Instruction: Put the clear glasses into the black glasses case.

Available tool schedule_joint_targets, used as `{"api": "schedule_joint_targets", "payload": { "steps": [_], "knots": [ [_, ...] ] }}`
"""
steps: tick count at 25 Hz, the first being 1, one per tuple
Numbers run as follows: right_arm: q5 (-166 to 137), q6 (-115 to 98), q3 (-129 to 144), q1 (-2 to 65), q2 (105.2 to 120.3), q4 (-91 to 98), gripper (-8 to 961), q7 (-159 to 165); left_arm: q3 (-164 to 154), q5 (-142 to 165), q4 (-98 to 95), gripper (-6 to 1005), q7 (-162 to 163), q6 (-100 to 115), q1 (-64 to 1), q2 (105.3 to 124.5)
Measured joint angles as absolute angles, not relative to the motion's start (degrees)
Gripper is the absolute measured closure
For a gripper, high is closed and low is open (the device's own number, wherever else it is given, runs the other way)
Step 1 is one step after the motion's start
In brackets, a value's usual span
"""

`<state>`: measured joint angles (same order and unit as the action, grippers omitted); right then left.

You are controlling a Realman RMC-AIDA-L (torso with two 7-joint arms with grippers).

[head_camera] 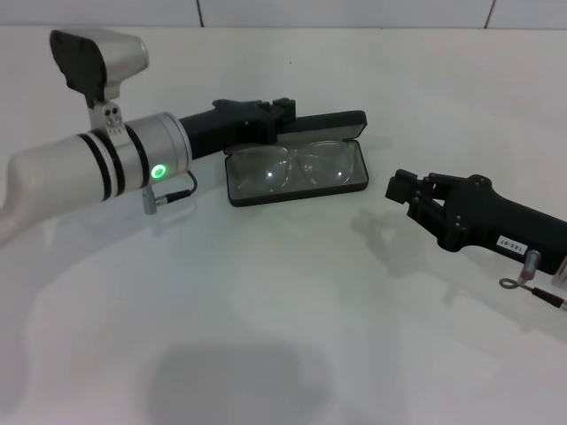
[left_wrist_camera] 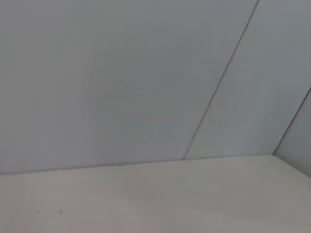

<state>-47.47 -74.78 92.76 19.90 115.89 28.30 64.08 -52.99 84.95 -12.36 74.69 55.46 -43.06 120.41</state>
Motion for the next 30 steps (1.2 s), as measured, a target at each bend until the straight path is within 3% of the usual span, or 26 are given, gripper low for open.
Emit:
{"api": "schedule_joint_targets", "payload": {
  "steps": [19, 26, 30],
  "knots": [
    [-47.29, -73.47, 92.8, 20.76, 115.93, 28.12, 777, 64.33, -54.85, 84.6, -8.94, 920, 74.23, 58.7, -39.44, 120.73],
    [-47.65, -74.19, 92.6, 20.74, 115.7, 28.16, 772, 64.09, -55.39, 80.89, -19.66, 917, 62.45, 86.94, -32.4, 120.44],
    [-47.89, -77.45, 91.89, 20.95, 114.23, 28.42, 769, 62.59, -58.09, 80.77, -26.2, 915, 60.82, 92.79, -27.78, 119.79]
  ]
}}
